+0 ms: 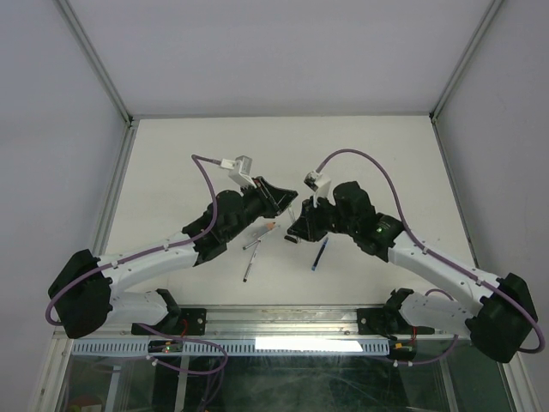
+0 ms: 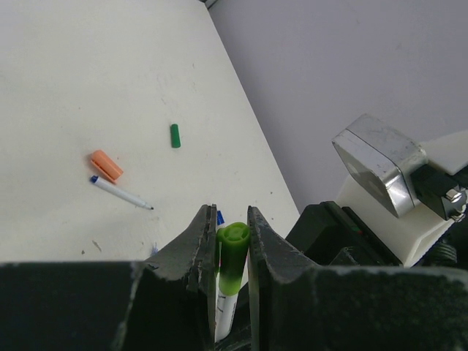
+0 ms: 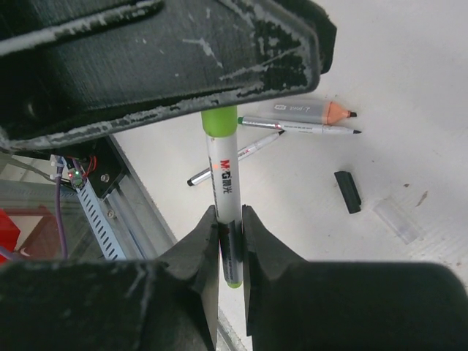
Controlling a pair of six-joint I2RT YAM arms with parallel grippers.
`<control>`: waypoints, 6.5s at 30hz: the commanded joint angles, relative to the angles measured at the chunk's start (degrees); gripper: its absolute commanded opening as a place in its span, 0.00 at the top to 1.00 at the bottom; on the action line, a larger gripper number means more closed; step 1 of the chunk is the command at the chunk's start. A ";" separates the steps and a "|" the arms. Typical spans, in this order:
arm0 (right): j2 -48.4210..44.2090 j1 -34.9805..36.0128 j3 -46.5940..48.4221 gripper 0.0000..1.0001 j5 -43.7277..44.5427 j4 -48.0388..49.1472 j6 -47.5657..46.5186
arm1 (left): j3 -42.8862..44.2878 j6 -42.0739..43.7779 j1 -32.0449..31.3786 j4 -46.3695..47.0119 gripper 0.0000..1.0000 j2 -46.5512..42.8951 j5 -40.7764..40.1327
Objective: Insert the pens into the pen caps
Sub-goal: Press the pen cap onto the pen, then place the pen at the center of the board.
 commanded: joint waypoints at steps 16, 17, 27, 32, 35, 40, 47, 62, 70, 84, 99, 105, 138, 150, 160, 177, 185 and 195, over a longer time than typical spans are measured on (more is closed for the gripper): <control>-6.80 4.98 -15.16 1.00 12.74 26.47 11.07 | -3.60 -4.24 -4.62 -4.99 0.72 -1.18 16.79; -7.10 5.25 -15.67 1.00 12.66 26.69 11.19 | -3.72 -4.25 -4.55 -4.99 0.71 -1.30 16.76; -11.34 6.06 -19.18 1.00 15.82 23.30 12.82 | -3.82 -4.27 -3.01 -7.15 0.61 -4.35 15.65; -15.53 6.06 -20.57 1.00 19.96 17.86 14.38 | -2.60 -1.73 -1.84 -10.76 0.58 -8.03 14.25; -19.58 6.06 -20.46 1.00 19.55 15.29 14.08 | -1.04 1.99 -1.65 -15.07 0.58 -10.47 11.69; -26.66 6.06 -17.57 1.00 12.22 11.02 9.10 | 3.13 8.57 -1.61 -23.02 0.56 -13.72 6.35; -30.13 6.06 -9.38 1.00 -2.69 4.39 0.65 | 5.19 12.59 -1.61 -27.01 0.52 -17.66 2.52; -19.15 6.06 10.27 1.00 -18.46 -9.44 -13.67 | 5.36 15.37 -1.05 -27.70 0.50 -18.55 0.55; -14.58 6.06 14.15 1.00 -16.11 -11.55 -16.74 | 5.01 13.60 11.57 -24.37 0.51 -13.90 15.34; -10.86 6.08 16.43 1.00 -15.12 -12.09 -18.44 | 6.41 15.30 22.36 -22.58 0.51 -9.09 26.10; -8.16 6.06 12.67 1.00 19.39 -16.57 -3.52 | 9.27 16.79 27.08 -25.36 0.49 -5.88 26.96; -2.66 4.92 11.09 1.00 31.50 -25.66 8.89 | 12.91 19.98 29.56 -28.23 0.49 -1.96 26.74; 31.87 -22.12 15.90 0.86 22.65 -35.14 -2.03 | 14.58 28.45 29.53 -32.03 0.47 2.53 21.93; 34.41 -22.32 15.70 0.76 22.67 -33.40 -2.26 | 14.53 28.50 29.57 -32.03 0.47 2.17 21.93; 29.06 -22.33 16.28 0.67 23.76 -33.93 -2.13 | 14.56 28.54 29.67 -32.03 0.47 1.64 21.61; 3.10 -21.42 4.38 0.67 17.34 -20.66 6.53 | 16.71 31.40 29.25 -37.39 0.47 4.65 23.90; -4.44 -20.98 -1.03 0.67 16.73 -18.56 8.55 | 17.73 35.60 22.71 -45.93 0.48 5.83 20.08; -7.01 -20.83 -3.75 0.67 14.46 -17.97 8.45 | 15.99 33.56 12.99 -52.04 0.53 10.56 14.97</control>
